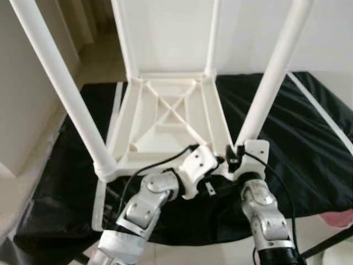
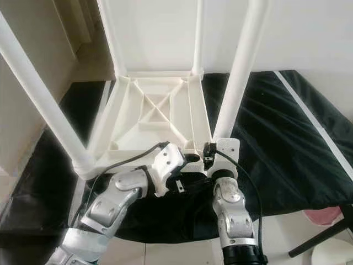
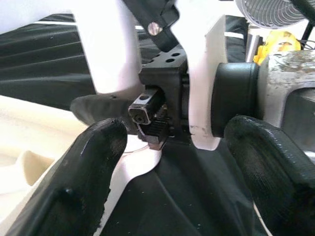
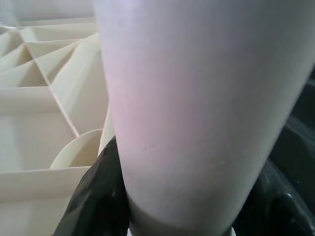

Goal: Building children table

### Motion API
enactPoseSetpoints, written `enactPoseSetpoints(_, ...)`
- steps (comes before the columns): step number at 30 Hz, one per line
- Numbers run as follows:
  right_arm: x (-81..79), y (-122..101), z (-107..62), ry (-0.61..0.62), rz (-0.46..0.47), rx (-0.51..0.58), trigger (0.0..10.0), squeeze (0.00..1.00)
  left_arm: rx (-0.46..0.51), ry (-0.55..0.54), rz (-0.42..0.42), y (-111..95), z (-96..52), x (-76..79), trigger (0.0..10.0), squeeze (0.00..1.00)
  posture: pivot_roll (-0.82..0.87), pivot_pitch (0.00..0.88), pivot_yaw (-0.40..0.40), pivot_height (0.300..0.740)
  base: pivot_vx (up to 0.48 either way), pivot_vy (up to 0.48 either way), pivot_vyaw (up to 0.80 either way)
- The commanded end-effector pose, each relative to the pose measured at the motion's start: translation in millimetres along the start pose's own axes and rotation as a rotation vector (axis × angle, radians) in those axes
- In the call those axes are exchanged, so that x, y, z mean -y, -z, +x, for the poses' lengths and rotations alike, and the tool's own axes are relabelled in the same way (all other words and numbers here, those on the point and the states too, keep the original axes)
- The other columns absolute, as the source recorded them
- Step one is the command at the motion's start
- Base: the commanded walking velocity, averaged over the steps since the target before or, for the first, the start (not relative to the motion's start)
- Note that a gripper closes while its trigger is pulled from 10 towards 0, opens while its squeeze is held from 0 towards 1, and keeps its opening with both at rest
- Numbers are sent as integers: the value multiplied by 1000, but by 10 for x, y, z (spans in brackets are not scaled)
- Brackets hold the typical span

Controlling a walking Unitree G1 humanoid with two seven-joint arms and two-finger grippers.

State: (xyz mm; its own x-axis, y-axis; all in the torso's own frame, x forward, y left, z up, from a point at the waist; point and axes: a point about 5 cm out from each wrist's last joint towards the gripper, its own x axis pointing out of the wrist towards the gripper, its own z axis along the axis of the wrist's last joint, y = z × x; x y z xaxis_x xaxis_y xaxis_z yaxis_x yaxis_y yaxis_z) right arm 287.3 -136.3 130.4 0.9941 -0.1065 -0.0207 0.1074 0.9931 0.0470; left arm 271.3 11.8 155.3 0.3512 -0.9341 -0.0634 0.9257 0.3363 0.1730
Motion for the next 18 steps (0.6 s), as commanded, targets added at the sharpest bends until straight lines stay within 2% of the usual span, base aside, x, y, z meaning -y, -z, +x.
enactPoseSetpoints(1, -83, 128, -26, -11, 6, -74, 10000, 0, 4, -21, 1, -15, 31, -3, 10000, 0, -106, 16, 30, 740, 0, 0, 0)
enactPoseSetpoints(7, -43, 140, -24, 16, 5, -86, 10000, 0, 2, -25, 3, -11, 26, -13, 10000, 0, -100, 16, 26, 740, 0, 0, 0)
enactPoseSetpoints(8, -78, 141, -22, -19, 5, -91, 10000, 408, 3, -31, 2, -14, 24, -17, 10000, 0, -97, 18, 23, 740, 0, 0, 0)
enactPoseSetpoints(9, -78, 141, -22, -19, 5, -91, 10000, 408, 3, -31, 2, -14, 24, -17, 10000, 0, -97, 18, 23, 740, 0, 0, 0)
enactPoseSetpoints(10, -101, 116, -22, -54, 16, -75, 10000, 1000, 3, -35, 1, -15, 21, -19, 10000, 0, -93, 19, 21, 740, 0, 0, 0)
enactPoseSetpoints(14, -72, 4, -20, -135, 27, -3, 10000, 1000, 2, -42, -1, -12, 7, -23, 10000, 0, -92, 20, 22, 740, 0, 0, 0)
enactPoseSetpoints(18, 100, -81, -6, -197, 3, 51, 10000, 1000, -1, -40, -1, -5, 2, -22, 10000, 0, -97, 19, 25, 740, 0, 0, 0)
